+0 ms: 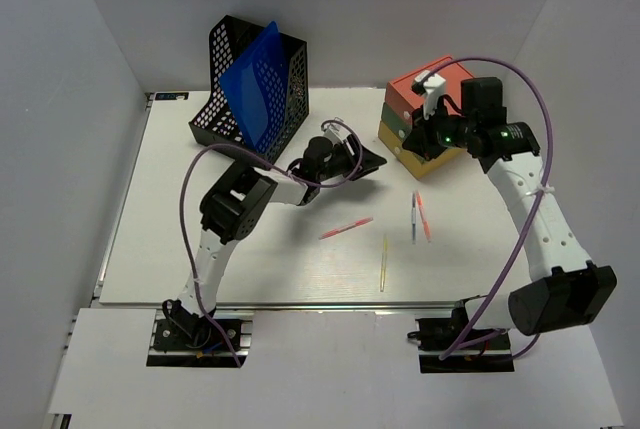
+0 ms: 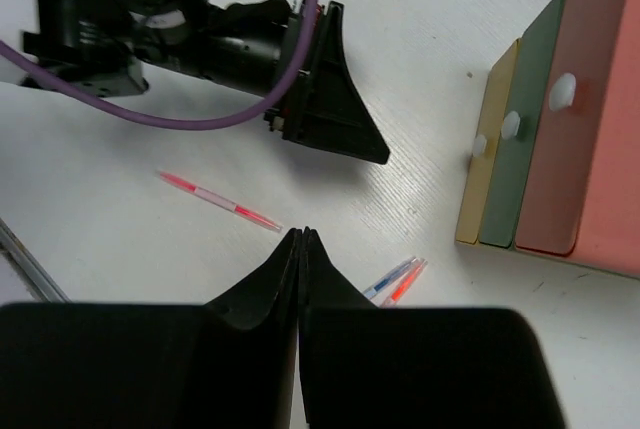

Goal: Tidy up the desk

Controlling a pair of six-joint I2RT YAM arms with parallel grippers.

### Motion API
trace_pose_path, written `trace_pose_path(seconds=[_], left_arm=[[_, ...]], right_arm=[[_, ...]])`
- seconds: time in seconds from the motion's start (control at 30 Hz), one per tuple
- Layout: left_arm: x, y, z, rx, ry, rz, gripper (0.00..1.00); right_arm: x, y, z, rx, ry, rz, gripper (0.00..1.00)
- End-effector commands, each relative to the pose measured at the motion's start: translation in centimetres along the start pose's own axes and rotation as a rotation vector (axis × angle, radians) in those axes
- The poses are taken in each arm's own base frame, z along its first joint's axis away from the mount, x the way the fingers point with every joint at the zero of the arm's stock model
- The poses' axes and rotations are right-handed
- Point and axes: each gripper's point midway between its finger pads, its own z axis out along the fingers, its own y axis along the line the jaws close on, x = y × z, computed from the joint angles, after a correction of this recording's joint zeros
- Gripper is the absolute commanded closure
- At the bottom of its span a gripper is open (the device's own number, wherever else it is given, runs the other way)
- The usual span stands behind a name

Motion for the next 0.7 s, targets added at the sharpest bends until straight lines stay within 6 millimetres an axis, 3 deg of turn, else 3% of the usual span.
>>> trace_pose_path(seconds=[0.0,0.07,0.1,0.17,0.23,0.33,0.67], left_arm=[[-2.4,-3.8,1.5,0.097,-0.061,-0.031,0.40],[-2.2,-2.1,2.6,0.073,-0.064,-0.064,0.39],[-2.7,-2.5,3.1,0.086,-0.074,-0.063,0.38],[-2.6,-1.1,4.0,0.067,-0.077,-0.086,0.37],[-3.3,-1.5,4.8,0.080,-0.088,-0.089,0.37],[-3.3,0.3,6.0,0.058,-0.101,-0.129,0.37],[-4.0,1.6,8.2,0.050,-0.118,-0.163,0.38]], right_arm=[[-1.4,0.5,-1.9,-0.003,-0.086,0.044,1.00],[-1.5,0.3,-2.3,0.006,-0.097,0.052,1.00],[-1.5,0.1,-2.7,0.015,-0.104,0.052,1.00],[-1.2,-0.4,-3.1,0.037,-0.107,0.068,1.00],[-0.9,-0.6,-3.5,0.046,-0.110,0.076,1.00],[-0.5,-0.9,-4.0,0.055,-0.119,0.099,1.00],[-0.2,-1.6,-4.9,0.052,-0.150,0.157,1.00]])
